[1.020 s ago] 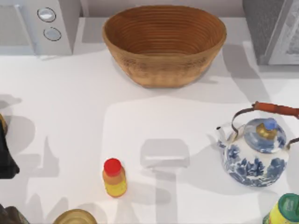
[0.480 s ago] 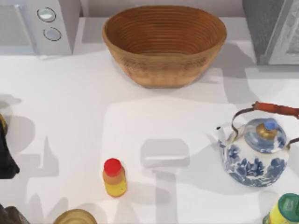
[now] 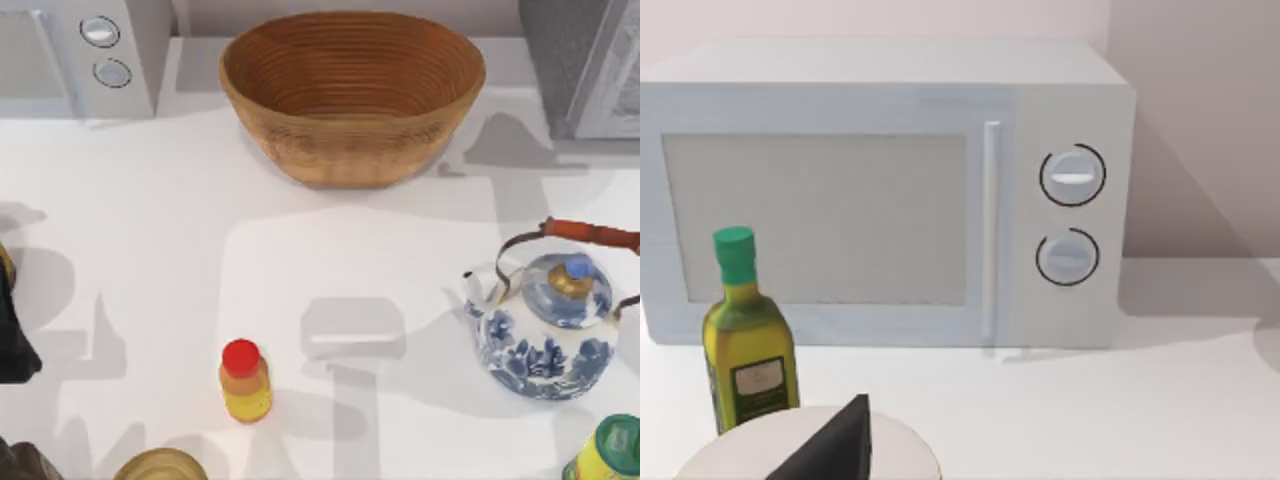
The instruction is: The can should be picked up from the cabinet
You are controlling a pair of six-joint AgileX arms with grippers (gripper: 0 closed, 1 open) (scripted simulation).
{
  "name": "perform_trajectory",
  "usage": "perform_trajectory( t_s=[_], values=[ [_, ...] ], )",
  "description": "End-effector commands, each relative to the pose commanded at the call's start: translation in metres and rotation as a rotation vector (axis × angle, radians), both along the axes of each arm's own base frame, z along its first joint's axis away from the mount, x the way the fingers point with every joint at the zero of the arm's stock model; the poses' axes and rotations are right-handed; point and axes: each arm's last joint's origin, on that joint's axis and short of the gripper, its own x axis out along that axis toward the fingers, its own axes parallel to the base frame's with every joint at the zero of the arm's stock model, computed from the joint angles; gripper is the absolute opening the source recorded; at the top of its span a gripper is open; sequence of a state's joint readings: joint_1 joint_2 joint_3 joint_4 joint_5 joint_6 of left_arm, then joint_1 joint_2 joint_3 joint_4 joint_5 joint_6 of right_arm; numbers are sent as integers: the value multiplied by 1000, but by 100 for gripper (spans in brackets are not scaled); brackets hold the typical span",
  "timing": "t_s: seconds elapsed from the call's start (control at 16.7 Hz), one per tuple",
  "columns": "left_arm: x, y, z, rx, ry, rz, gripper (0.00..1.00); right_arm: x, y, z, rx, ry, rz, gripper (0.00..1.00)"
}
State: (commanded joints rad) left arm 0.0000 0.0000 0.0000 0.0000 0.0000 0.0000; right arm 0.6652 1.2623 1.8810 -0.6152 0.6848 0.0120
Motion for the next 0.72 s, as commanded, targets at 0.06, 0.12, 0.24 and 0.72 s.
perform_trajectory(
  t_s=[0.06,0.12,0.24,0.72],
  values=[
    [0,0,0,0,0,0,100,0,0,0,0,0,0,0],
    [0,0,0,0,0,0,100,0,-1,-1,-1,1,0,0],
    [0,0,0,0,0,0,100,-1,-6,-8,-7,7,2,0],
    [0,0,0,0,0,0,100,-23,-56,-102,-27,49,5,0]
  ],
)
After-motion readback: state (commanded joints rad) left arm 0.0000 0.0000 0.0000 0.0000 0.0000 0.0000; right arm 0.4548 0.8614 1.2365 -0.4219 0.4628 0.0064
